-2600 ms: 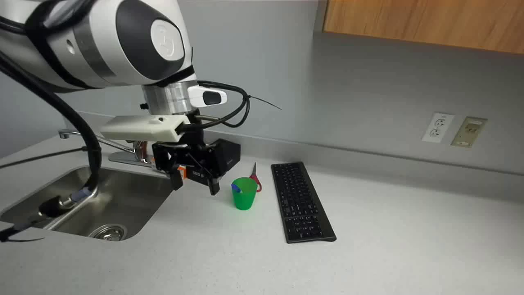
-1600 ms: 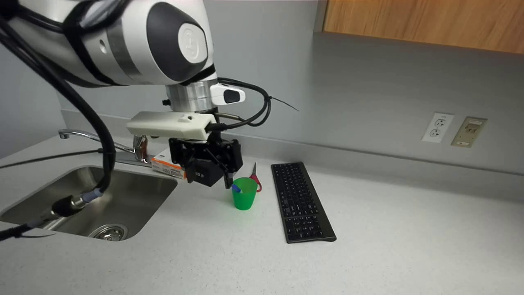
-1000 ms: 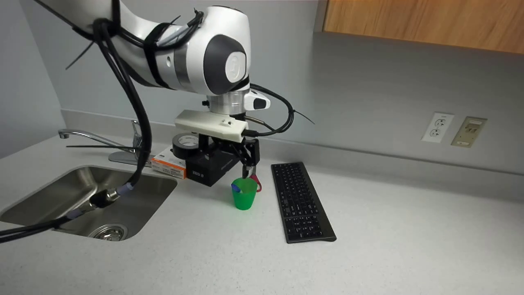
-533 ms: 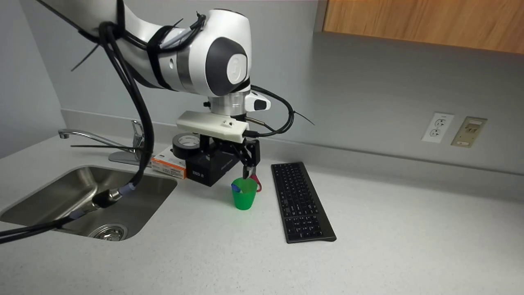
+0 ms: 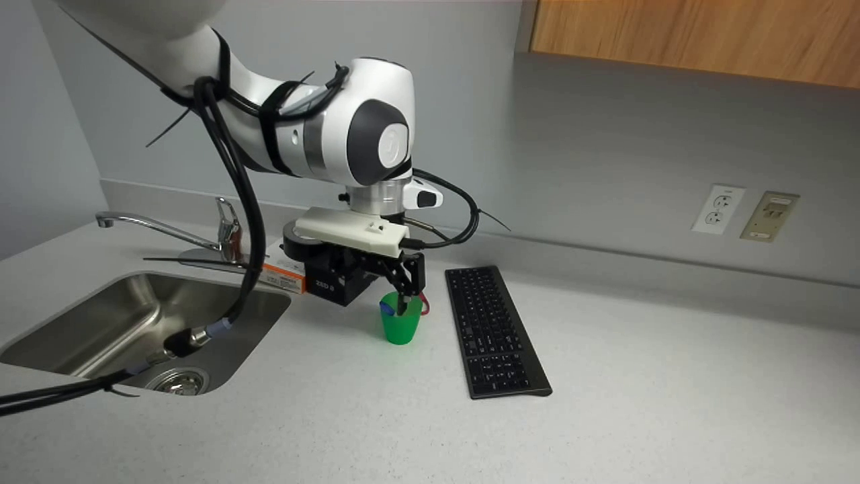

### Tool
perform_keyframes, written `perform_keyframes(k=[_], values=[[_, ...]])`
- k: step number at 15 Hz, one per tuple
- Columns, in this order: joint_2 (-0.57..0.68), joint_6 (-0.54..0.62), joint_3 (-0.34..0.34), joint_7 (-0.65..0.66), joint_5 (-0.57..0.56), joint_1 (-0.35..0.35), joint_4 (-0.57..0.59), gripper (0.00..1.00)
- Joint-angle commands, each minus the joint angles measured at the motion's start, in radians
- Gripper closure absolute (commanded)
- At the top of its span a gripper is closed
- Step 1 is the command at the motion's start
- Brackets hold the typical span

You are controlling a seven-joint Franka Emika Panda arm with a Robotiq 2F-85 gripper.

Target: Take the pen out of the cup and put it on the counter

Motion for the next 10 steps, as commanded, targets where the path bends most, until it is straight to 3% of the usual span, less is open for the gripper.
perform_keyframes(k=[1,3,4,5,10], values=[[0.031,-0.012,-0.013,0.016,-0.010,0.004,0.043,0.00],[0.043,-0.017,-0.017,0.019,-0.009,0.003,0.057,0.00],[0.050,-0.016,-0.019,0.020,-0.006,0.002,0.064,0.07],[0.061,-0.017,-0.022,0.022,-0.002,0.002,0.074,0.26],[0.102,-0.018,-0.029,0.029,0.011,0.000,0.114,0.65]])
